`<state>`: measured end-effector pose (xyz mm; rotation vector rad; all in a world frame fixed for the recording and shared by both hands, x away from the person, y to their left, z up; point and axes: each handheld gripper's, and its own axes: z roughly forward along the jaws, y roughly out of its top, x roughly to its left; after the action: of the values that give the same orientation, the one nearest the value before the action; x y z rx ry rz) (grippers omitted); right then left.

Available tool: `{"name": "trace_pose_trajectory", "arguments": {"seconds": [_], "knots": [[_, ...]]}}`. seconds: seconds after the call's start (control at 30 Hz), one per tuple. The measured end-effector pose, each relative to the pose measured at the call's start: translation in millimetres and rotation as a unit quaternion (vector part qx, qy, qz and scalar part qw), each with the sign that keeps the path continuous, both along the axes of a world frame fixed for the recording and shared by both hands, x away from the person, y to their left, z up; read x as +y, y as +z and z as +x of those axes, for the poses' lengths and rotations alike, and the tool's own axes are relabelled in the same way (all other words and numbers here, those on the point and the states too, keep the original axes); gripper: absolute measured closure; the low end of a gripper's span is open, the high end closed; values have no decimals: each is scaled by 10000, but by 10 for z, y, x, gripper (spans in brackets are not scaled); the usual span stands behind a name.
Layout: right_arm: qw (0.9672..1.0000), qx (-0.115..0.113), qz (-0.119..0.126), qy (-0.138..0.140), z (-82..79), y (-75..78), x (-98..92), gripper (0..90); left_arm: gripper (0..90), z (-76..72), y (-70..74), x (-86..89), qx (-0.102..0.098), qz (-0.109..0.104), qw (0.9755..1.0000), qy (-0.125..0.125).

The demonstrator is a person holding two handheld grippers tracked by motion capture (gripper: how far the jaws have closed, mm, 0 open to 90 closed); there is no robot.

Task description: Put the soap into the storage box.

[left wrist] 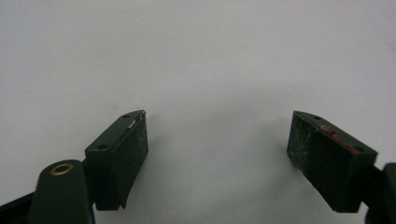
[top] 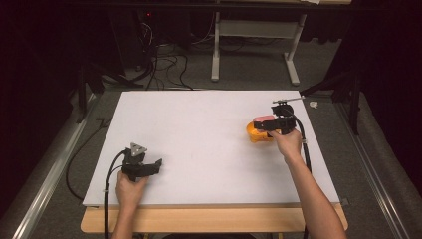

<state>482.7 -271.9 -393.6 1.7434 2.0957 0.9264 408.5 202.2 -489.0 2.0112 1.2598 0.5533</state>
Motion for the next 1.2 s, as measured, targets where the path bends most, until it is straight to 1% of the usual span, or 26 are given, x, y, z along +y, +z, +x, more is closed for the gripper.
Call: {"name": "trace_pose_trajectory", "arguments": {"seconds": [0.07, 0.17, 0.37, 0.47, 0.6, 0.83, 1.07, 1.1, 1.2], "knots": [[10000, 84, -32, -22, 34, -23, 14, 137, 208, 0, 0, 0, 1, 1, 10000, -1], [9998, 207, -9, -12, 88, -68, 25, 136, 208, -1, 0, 0, -1, 5, 10000, -2], [9996, 273, -17, -34, 131, -102, 43, 136, 208, -1, 1, 1, 2, 14, 10000, -10], [9993, 364, -50, -56, 152, -133, 48, 136, 208, -2, 1, 1, 1, 17, 10000, -9], [9991, 401, -62, -96, 171, -164, 41, 136, 208, -2, 2, 0, -1, 22, 10000, -9], [9988, 425, -183, -170, 193, -192, 63, 136, 208, -3, 1, -1, -1, 21, 10000, -7], [9981, 509, -235, -261, 224, -245, 74, 136, 208, -3, 1, -1, -3, 22, 10000, -7], [9977, 554, -272, -289, 230, -256, 84, 136, 208, -3, 2, -1, -4, 25, 10000, -9], [9975, 573, -261, -317, 240, -277, 96, 136, 208, -3, 2, -1, -5, 25, 10000, -8]]}}
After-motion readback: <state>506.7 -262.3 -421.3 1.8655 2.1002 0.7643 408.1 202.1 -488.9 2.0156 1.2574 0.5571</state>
